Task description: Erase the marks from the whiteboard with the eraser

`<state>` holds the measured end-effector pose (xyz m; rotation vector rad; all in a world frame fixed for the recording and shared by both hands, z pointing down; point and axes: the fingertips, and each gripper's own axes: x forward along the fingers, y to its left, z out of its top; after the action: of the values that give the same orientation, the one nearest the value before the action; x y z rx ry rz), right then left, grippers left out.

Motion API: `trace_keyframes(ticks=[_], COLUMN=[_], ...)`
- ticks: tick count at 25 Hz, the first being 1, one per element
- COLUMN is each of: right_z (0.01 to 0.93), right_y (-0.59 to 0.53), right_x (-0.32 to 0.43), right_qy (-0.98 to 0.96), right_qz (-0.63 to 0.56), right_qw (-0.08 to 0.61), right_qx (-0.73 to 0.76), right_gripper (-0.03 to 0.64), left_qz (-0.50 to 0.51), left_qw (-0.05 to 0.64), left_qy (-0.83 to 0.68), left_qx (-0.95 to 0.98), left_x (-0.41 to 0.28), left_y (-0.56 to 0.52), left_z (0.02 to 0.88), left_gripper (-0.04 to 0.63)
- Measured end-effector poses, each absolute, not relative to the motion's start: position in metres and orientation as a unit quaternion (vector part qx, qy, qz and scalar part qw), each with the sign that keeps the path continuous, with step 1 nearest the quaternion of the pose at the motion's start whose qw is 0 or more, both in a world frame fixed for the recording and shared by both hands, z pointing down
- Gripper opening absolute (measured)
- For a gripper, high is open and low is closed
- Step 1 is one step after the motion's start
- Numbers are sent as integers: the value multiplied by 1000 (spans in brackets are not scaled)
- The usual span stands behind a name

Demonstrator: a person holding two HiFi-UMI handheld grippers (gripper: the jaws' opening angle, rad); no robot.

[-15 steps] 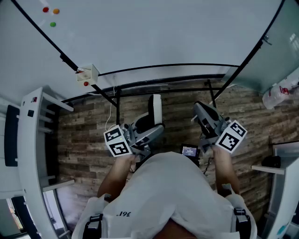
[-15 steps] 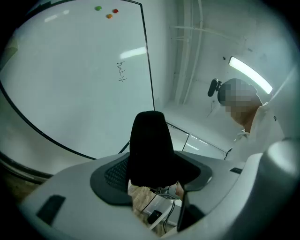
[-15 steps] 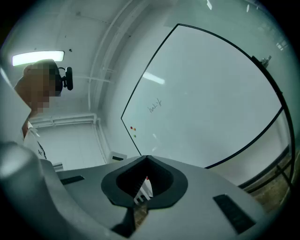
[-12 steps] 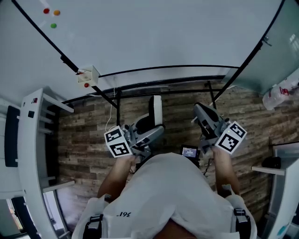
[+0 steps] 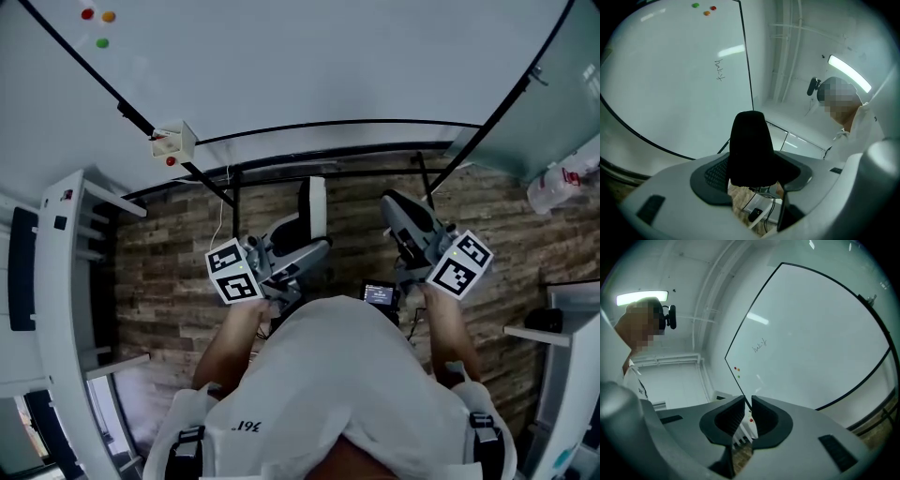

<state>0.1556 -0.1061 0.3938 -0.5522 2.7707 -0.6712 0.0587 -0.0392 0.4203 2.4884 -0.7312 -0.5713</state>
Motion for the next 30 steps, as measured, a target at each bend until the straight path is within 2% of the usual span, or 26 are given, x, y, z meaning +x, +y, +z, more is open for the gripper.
trace_keyframes(ticks=[1,2,3,6,19,30], right_z=[389,386,383,376,386,383], right_y=[-102,-97,-92,-74,-54,-68], right_x=[148,138,128,99,70,61], right_qy=[951,954,958,966,967,967], right_qz=[-226,-223,-220,-213,-243,-238], right_qw=[122,123,123,115,79,83], right_qx=[-174,-158,-141,-96,-24,-45], right_gripper=[77,180,224,263,268,265], left_qz=[-205,-202,-198,-181,-125,-188], left_qw=[240,239,239,235,229,222], left_qy=[-264,-259,-254,-238,-175,-226], left_qx=[911,914,916,925,949,930], left_x=[60,62,63,67,84,47], left_y=[-40,-41,-42,-43,-40,-52], left_z=[420,420,420,421,424,420], left_gripper=[272,272,272,272,272,272])
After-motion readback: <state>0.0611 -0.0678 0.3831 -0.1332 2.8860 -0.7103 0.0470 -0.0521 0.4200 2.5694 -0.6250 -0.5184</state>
